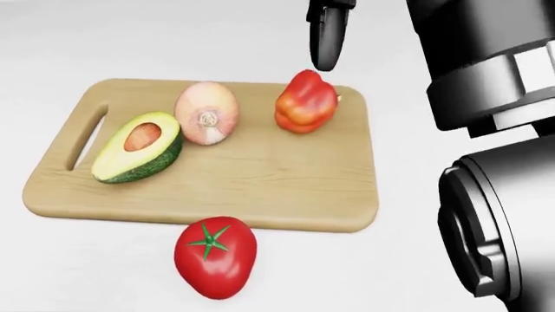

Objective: Place the avocado, onion, tomato and bell pepper on the cutting board.

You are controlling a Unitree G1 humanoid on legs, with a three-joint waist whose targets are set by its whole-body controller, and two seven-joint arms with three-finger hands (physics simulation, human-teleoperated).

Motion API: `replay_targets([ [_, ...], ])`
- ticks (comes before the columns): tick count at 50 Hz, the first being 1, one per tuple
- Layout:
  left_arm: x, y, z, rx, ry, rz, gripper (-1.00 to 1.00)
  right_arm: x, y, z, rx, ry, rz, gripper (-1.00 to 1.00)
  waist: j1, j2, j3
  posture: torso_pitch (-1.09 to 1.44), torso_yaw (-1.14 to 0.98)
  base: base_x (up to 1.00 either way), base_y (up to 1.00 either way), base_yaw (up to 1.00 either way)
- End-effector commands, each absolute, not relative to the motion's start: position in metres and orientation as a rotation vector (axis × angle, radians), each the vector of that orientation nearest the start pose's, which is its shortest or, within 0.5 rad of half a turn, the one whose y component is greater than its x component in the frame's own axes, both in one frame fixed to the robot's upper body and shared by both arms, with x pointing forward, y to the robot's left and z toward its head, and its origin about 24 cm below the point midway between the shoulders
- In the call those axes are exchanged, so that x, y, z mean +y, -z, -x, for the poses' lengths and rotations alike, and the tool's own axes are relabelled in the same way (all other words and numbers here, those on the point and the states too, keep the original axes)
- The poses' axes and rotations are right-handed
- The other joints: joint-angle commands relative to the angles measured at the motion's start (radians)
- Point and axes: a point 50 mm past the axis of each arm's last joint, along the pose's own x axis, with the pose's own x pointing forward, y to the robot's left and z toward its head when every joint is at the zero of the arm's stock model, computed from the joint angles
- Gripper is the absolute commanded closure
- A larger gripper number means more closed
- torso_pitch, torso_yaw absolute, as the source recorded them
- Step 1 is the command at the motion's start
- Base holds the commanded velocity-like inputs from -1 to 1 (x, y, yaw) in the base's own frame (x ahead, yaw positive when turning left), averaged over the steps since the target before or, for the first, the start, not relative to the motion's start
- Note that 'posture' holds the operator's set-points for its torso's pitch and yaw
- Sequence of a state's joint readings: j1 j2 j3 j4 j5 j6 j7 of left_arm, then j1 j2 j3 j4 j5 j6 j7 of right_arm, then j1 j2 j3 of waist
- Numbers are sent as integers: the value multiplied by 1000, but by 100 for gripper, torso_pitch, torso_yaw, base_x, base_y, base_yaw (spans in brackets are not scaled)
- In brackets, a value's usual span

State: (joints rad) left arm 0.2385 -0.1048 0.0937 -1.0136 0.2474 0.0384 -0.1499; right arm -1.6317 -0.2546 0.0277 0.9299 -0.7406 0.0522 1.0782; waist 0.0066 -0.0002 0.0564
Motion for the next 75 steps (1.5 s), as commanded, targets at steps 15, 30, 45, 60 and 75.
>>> replay_targets([
  [15, 165, -214, -142, -758, -161, -286, -100, -36, -372, -297, -209, -889, 1421, -100, -2, 7, -20, 0, 0, 0, 0, 0],
  [30, 165, -214, -142, -758, -160, -286, -100, -17, -337, -259, -247, -1065, 1386, -100, -9, 16, -22, 0, 0, 0, 0, 0],
  [45, 165, -214, -142, -759, -160, -286, -100, -13, -310, -248, -241, -1131, 1361, -100, -16, 22, -25, 0, 0, 0, 0, 0],
  [60, 165, -214, -141, -758, -160, -286, -100, -15, -294, -232, -242, -1200, 1417, -100, -18, 22, -27, 0, 0, 0, 0, 0],
  [75, 164, -214, -142, -759, -158, -287, -100, -23, -281, -228, -198, -1208, 1454, -100, -15, 17, -29, 0, 0, 0, 0, 0],
])
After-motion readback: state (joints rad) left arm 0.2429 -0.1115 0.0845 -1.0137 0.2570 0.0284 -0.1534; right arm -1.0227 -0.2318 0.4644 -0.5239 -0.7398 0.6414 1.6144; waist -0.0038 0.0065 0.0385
